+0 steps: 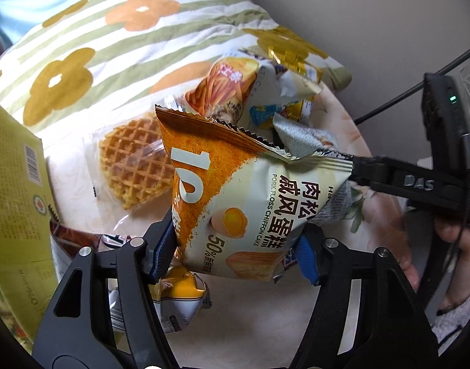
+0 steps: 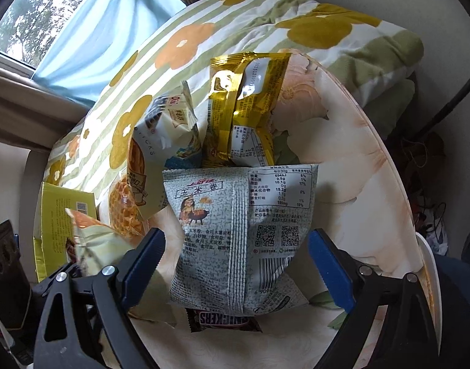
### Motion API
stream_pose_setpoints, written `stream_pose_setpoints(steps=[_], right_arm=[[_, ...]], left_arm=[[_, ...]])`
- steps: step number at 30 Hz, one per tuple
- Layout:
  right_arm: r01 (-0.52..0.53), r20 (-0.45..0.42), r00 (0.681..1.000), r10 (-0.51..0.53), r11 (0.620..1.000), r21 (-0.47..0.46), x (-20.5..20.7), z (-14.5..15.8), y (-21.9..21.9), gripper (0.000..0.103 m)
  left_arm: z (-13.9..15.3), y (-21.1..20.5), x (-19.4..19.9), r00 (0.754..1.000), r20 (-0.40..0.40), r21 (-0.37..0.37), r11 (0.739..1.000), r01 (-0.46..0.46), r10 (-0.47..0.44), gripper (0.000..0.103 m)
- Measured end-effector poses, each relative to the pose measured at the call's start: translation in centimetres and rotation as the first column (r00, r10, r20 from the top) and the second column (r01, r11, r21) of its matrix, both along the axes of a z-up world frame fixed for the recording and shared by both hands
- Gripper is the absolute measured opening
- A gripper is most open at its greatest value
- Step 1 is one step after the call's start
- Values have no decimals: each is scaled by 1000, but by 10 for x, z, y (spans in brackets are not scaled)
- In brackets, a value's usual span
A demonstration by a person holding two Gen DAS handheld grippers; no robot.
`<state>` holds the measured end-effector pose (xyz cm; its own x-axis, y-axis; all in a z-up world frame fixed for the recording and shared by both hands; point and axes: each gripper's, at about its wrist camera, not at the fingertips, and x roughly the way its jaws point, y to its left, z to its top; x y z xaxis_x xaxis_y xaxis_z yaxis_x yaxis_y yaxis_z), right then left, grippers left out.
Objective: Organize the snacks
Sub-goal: 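Grasp the orange pork floss cake pack with the left tool while the right tool grasps the grey printed bag, then carry the orange pack and grey bag into the yellow box and open both tools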
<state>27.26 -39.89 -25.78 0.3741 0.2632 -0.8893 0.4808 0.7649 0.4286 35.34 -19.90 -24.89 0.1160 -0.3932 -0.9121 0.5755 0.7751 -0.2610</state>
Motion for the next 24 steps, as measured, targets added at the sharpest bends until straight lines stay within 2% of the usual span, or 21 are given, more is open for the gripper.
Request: stream_pose_setpoints(steps=[7, 10, 16, 18, 21, 24], right_arm=[[28, -36, 999, -26, 998, 55, 0, -19, 1, 93], [33, -27, 999, -32, 997, 76, -2, -25, 0, 92], [5, -4, 1000, -4, 997, 79, -9, -21, -2, 66], [-30, 17, 999, 28, 996, 82, -12, -16, -2, 52], [-70, 41, 997, 68, 997, 42, -17, -3, -2, 47], [-82, 66, 995, 80, 996, 28, -26, 10, -9, 47]], left_arm=[[13, 5, -3, 1000, 13, -26, 999, -20, 20, 62], [14, 6, -6, 1000, 13, -28, 999, -26, 26, 62], [18, 5, -13, 999, 29, -31, 999, -44, 45, 62], [21, 3, -16, 998, 38, -31, 998, -50, 51, 62], [26, 1, -22, 996, 51, -42, 997, -67, 69, 62], [36, -1, -30, 994, 67, -57, 995, -84, 88, 62]])
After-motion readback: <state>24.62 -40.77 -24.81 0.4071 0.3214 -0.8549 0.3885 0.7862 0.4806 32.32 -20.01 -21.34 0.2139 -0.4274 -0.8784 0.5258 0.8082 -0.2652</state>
